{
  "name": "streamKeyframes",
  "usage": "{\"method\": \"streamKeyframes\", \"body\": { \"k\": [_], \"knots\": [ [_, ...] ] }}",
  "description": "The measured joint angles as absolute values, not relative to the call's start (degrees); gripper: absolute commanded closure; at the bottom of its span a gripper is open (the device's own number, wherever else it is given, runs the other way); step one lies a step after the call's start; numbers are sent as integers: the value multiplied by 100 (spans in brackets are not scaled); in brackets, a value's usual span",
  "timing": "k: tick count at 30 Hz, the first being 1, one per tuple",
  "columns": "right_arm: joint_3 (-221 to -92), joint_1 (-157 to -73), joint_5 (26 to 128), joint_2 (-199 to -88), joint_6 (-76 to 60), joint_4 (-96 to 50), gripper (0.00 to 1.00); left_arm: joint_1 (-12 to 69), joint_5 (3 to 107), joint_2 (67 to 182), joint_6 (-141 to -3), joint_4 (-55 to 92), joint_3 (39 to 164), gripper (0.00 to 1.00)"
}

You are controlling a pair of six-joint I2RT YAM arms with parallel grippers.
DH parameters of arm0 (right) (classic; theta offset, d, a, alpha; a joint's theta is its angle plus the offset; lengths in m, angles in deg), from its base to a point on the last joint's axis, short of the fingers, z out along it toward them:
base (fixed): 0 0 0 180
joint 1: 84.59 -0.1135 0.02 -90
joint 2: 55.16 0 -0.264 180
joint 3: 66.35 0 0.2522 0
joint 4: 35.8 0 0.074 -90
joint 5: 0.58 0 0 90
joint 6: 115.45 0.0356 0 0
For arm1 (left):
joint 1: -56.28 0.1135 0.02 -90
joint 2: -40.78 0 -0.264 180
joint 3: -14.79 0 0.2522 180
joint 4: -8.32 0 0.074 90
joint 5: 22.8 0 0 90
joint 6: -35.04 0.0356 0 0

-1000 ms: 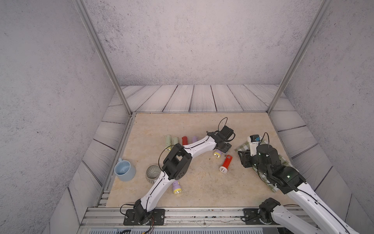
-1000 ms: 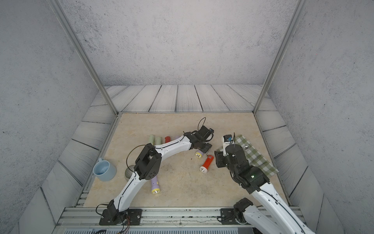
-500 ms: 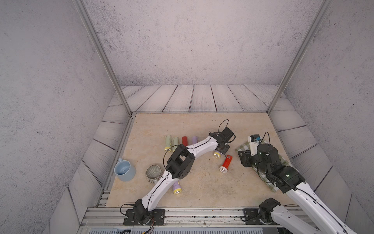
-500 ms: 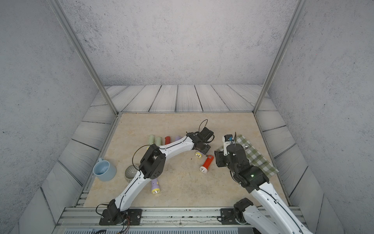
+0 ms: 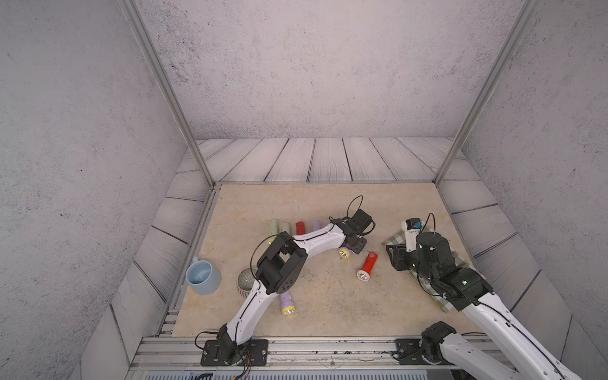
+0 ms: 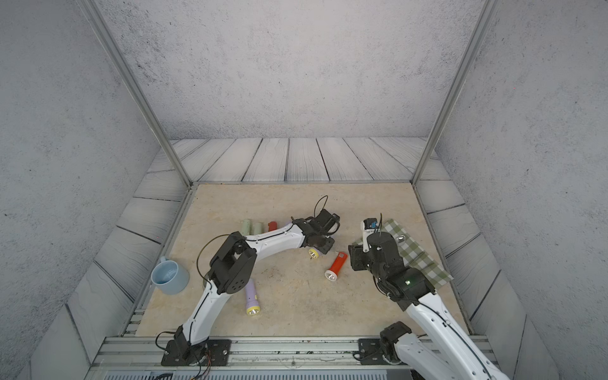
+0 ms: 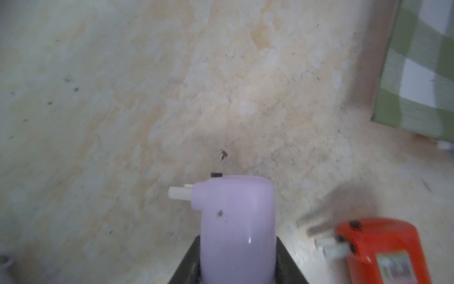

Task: Close the plug at the bottom of the flashlight
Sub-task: Pick up the flashlight from the center of the board.

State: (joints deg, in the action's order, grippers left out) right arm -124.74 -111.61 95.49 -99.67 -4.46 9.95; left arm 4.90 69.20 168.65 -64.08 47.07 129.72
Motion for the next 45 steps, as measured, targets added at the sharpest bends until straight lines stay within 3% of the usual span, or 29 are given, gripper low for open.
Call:
{"method": "streamKeyframes", "body": {
  "k": [11,16,23,29,37,41,45],
  "knots": [
    [-12546,-11135,9271,-9900,-439,715,49,641,6389,12664,-6071,1494,9311,100],
    [-12707,-11133,8775,-10016,-446,291,49,681,6173,11534,-5654,615,7873,100],
    [-13099,-11124,7789,-10391,-514,-295,47,869,5500,10243,-5180,530,6773,100],
    [-13553,-11124,6836,-10923,-555,-651,44,943,4680,9119,-4764,517,6347,100],
    [-13872,-11299,5131,-11323,-315,-1224,44,1164,3548,8765,-4594,545,6393,100],
    [-14266,-11644,4904,-11211,-560,-1067,53,1323,3034,8778,-4618,567,6500,100],
    [-14924,-12307,5346,-11115,-1283,-387,57,1548,2462,8920,-4758,535,6662,100]
  ]
}}
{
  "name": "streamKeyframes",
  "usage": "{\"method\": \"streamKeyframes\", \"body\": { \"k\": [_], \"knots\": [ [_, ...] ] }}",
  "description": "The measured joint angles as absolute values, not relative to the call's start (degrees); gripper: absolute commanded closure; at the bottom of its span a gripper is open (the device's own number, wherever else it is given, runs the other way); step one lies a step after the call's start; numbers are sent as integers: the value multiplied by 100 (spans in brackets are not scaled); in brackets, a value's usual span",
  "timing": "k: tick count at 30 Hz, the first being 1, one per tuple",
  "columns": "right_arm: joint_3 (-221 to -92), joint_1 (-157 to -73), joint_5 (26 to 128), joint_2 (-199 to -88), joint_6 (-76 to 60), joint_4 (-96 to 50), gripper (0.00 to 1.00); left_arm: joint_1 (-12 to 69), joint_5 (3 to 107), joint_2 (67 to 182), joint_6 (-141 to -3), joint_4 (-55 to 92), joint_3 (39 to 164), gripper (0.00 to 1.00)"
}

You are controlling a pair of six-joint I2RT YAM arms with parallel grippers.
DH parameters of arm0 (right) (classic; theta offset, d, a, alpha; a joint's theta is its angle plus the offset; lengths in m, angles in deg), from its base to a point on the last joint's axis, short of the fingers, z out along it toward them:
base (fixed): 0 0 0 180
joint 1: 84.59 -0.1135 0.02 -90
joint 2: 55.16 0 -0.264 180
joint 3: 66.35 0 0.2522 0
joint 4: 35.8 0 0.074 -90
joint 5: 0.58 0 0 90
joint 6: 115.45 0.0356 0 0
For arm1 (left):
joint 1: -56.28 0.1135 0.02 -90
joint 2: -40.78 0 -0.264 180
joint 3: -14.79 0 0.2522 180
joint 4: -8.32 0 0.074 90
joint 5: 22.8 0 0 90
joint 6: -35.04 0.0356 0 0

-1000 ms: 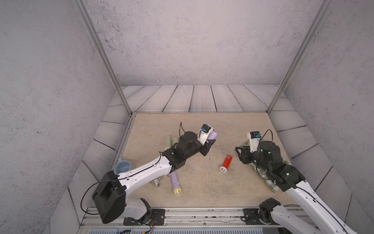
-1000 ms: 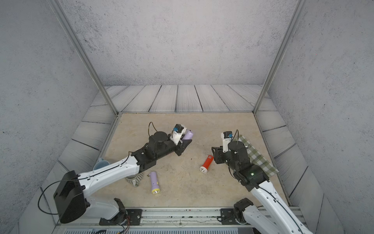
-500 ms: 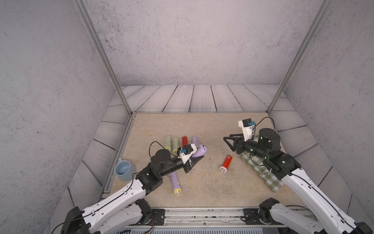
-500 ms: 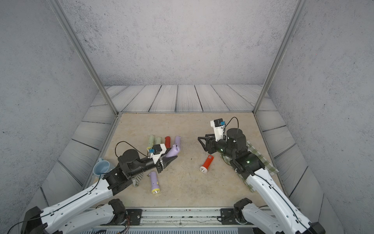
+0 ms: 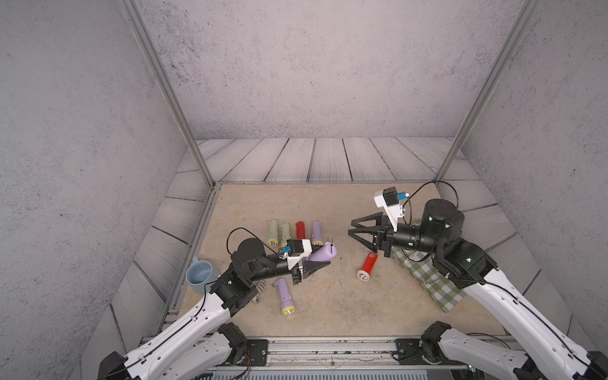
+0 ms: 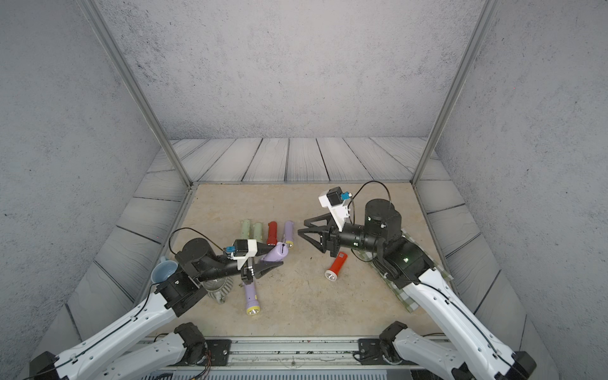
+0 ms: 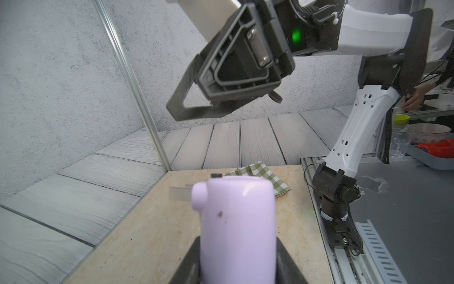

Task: Close the plug at the bottom of the flashlight
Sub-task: Pick up the flashlight from the center of the board, then close the plug of the flashlight.

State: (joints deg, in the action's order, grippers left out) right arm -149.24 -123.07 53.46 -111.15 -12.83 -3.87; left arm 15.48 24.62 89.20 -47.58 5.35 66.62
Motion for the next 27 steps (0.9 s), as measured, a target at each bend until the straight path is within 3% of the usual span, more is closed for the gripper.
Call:
{"method": "streamKeyframes", "body": {
  "k": [16,27],
  "knots": [
    [-15850,-13935,7627,-11487,-3285,1565,47,2014,1281,9478,-5051,515,7094,100],
    [-16309,-14344,8476,-11939,-3794,1878,50,2106,1065,9596,-5097,513,7105,100]
  ]
}}
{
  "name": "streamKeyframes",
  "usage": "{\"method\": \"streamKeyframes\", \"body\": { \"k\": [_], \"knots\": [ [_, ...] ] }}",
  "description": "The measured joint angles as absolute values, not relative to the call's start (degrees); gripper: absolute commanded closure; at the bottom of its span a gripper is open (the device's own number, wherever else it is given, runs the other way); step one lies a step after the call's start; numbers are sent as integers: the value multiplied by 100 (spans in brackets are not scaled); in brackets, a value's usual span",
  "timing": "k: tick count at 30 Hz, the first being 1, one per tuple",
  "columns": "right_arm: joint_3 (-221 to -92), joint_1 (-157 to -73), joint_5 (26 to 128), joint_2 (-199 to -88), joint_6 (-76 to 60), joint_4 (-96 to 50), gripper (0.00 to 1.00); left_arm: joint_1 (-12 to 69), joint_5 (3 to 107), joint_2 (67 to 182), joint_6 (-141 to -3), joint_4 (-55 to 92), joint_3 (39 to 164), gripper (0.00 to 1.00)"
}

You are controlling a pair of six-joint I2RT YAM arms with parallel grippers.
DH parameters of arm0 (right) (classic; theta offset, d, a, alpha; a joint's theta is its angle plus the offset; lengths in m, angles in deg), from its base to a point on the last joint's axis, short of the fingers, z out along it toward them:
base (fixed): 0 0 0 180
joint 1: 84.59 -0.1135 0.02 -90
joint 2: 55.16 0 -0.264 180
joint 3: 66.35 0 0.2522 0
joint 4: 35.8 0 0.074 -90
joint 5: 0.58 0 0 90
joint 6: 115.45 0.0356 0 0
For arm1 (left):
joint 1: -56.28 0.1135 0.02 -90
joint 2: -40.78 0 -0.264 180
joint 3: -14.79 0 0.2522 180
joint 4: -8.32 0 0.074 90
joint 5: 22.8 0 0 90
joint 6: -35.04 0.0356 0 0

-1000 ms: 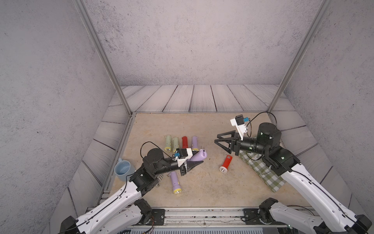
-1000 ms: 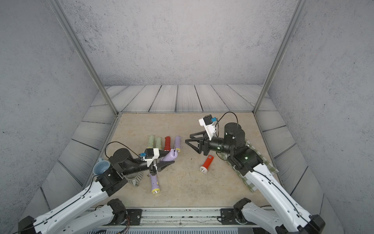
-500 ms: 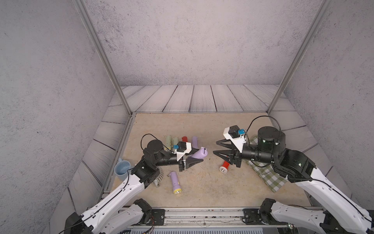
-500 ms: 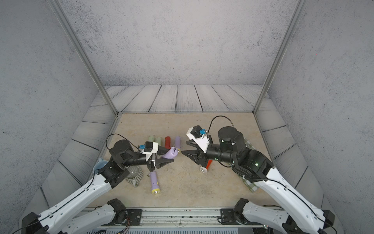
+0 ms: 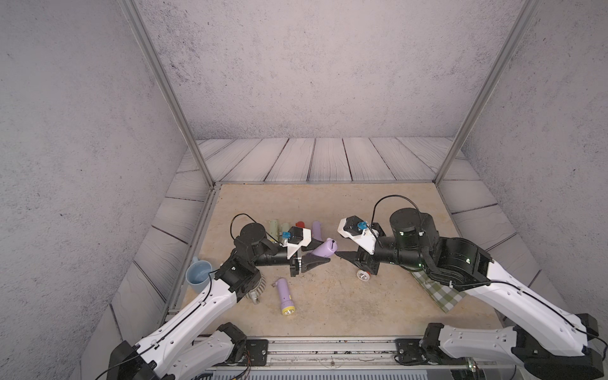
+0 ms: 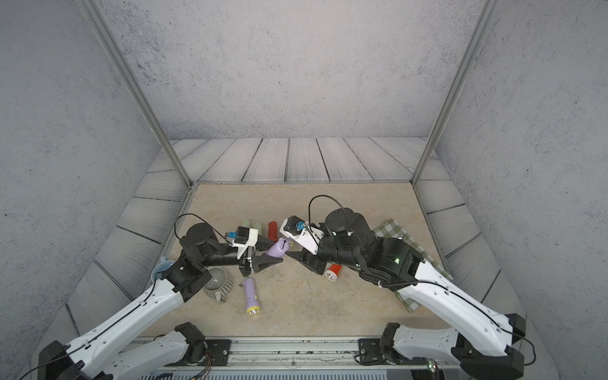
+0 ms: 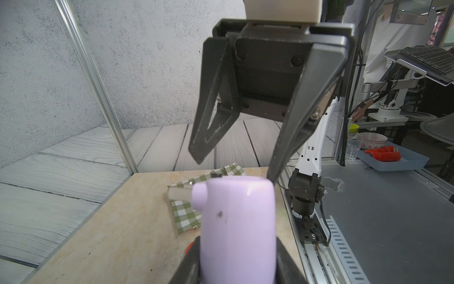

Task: Close the plug at the bottom of the flashlight
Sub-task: Close the plug of the flashlight.

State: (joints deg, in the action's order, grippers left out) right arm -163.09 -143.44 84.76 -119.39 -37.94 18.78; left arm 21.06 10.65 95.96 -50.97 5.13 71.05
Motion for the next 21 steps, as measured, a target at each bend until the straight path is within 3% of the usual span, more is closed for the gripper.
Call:
{"method": "streamKeyframes", "body": {
  "k": [4,21],
  "knots": [
    [-16456,-14442,8648,-12059,-3884,1934,55,2147,1004,9663,-5149,511,7105,100],
    [-16567,-14731,8882,-12308,-3941,2024,59,2195,866,9746,-5267,362,7105,100]
  ]
}}
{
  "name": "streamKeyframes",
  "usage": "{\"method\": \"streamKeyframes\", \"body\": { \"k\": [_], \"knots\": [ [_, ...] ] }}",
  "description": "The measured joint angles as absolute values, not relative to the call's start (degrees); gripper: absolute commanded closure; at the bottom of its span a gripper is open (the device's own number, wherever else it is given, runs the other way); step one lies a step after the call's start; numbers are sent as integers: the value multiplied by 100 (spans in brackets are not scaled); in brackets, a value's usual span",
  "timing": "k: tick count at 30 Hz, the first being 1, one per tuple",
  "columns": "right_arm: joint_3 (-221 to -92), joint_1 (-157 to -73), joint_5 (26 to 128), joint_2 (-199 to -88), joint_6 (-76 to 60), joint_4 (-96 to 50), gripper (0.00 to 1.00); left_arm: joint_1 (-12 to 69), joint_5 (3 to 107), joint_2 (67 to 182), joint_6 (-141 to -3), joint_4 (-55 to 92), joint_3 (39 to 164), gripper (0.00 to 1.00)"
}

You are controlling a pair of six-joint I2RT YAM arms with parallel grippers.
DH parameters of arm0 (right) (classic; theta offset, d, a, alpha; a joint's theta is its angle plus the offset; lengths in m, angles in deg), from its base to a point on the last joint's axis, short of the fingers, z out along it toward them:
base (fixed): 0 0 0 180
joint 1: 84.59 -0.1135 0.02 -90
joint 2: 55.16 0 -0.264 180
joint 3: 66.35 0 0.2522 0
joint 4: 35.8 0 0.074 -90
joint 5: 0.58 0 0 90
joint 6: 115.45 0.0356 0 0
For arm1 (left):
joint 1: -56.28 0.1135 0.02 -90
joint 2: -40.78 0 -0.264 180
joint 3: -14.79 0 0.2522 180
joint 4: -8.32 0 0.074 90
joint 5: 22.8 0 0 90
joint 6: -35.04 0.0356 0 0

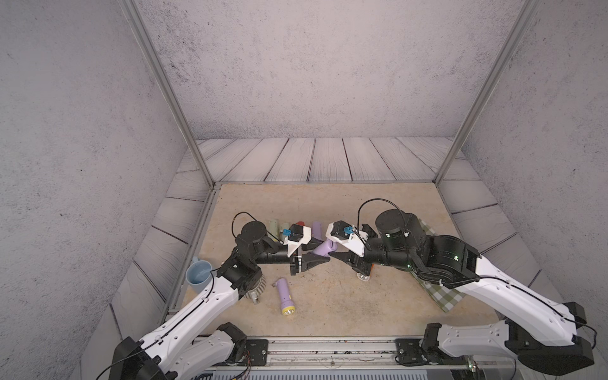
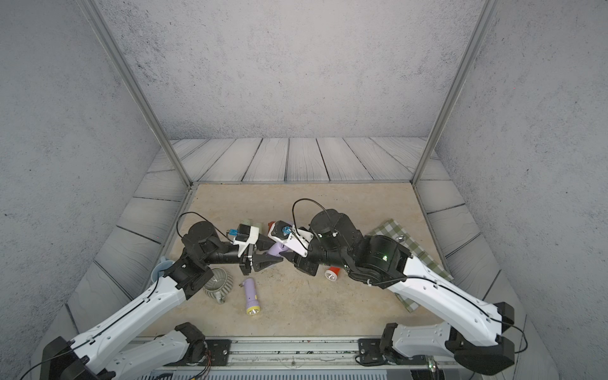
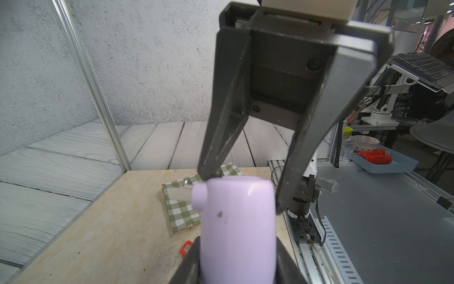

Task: Close the plug at the bottom of the flashlight
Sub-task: Close the plug of the flashlight.

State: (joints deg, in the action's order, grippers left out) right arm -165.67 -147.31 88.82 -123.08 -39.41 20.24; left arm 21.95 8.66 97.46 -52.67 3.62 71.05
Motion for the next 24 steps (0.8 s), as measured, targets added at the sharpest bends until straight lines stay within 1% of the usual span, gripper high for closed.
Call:
{"method": "streamKeyframes", "body": {
  "k": [7,9,24],
  "knots": [
    [-16567,-14836,9127,-12319,-3991,2022,58,2204,789,9849,-5289,342,7116,100],
    [-16567,-14862,9157,-12319,-4013,2017,62,2204,776,9849,-5289,340,7116,100],
    [-16567,-15019,9345,-12385,-4052,1998,72,2243,838,9849,-5311,436,7116,100]
  ]
}}
